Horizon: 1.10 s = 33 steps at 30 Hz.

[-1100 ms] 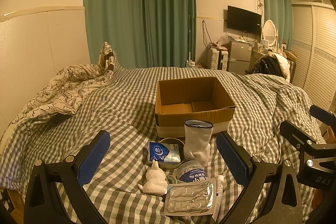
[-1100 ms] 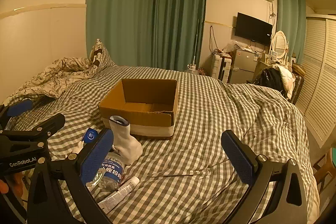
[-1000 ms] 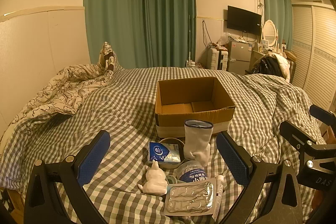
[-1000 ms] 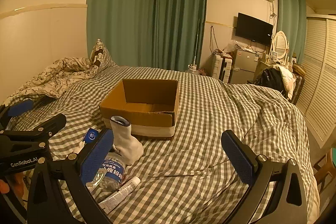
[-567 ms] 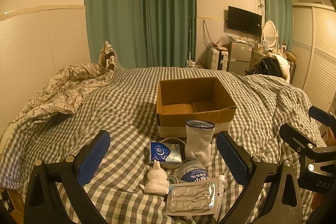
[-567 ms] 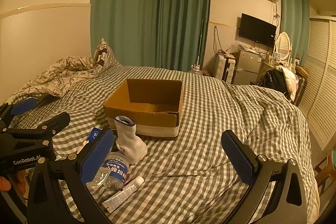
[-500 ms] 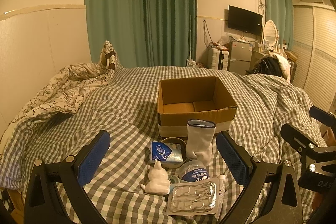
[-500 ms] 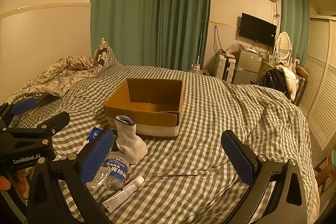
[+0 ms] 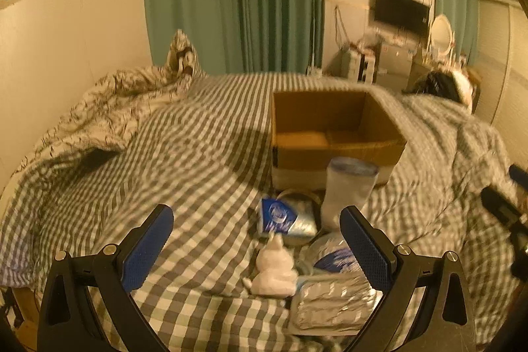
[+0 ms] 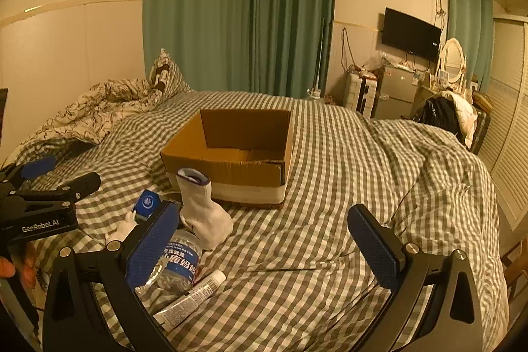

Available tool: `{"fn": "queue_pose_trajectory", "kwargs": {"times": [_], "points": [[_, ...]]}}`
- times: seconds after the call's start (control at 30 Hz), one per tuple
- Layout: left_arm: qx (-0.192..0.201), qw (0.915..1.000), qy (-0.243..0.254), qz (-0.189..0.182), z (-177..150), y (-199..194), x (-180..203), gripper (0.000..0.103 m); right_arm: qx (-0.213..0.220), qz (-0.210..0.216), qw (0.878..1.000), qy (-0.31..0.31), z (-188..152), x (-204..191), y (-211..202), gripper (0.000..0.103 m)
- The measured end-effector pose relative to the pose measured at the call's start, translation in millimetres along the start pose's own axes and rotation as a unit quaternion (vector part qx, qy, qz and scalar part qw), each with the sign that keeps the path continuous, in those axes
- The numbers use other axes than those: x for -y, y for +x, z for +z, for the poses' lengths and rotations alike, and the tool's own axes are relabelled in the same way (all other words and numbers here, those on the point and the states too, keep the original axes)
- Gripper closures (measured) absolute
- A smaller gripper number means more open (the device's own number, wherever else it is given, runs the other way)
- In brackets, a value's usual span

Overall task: Organize objects
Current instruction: 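Move both grippers toward the items lying in front of the box, then grasp the white rabbit figurine with the left gripper while the right grasps the foil blister pack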

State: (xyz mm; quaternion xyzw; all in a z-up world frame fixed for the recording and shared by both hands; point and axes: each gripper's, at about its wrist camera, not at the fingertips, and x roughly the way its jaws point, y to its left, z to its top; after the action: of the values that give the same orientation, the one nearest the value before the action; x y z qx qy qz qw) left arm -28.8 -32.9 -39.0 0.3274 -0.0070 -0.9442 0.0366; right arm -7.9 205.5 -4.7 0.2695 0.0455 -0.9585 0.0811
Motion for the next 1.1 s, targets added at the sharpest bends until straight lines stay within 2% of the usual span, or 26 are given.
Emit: {"fn": "queue_pose_trajectory", "kwargs": {"times": [0.07, 0.23, 0.3, 0.4, 0.47, 0.53, 0.73, 0.87, 1.1], "points": [[-0.023, 0.9997, 0.011, 0.004, -9, 14, 3, 0.002, -0.006, 0.003, 1.000, 0.001, -2, 2, 6, 0.000], [-0.089, 0.9953, 0.038, 0.000, -34, 54, 12, 0.023, -0.032, 0.014, 0.999, 0.005, -12, 6, 26, 0.000], [-0.109, 0.9929, 0.046, -0.006, -43, 68, 17, 0.026, -0.042, 0.016, 0.999, 0.005, -17, 7, 33, 0.000], [-0.118, 0.9907, 0.069, -0.006, -51, 78, 26, 0.027, -0.054, 0.018, 0.998, 0.007, -22, 8, 42, 0.000], [-0.122, 0.9899, 0.071, -0.011, -53, 81, 27, 0.031, -0.062, 0.019, 0.998, 0.008, -25, 9, 48, 0.000], [-0.133, 0.9884, 0.068, -0.025, -55, 84, 24, 0.058, -0.070, 0.022, 0.997, 0.008, -27, 8, 52, 0.000], [-0.125, 0.9888, 0.067, -0.047, -52, 74, 19, 0.058, -0.082, 0.025, 0.996, -0.004, -30, -3, 55, 0.000], [-0.096, 0.9917, 0.068, -0.052, -38, 52, 13, 0.058, -0.087, 0.039, 0.995, -0.013, -31, -16, 49, 0.000], [-0.083, 0.9924, 0.073, -0.055, -33, 29, 0, 0.058, -0.130, 0.074, 0.988, -0.024, -42, -52, 53, 0.000]]}}
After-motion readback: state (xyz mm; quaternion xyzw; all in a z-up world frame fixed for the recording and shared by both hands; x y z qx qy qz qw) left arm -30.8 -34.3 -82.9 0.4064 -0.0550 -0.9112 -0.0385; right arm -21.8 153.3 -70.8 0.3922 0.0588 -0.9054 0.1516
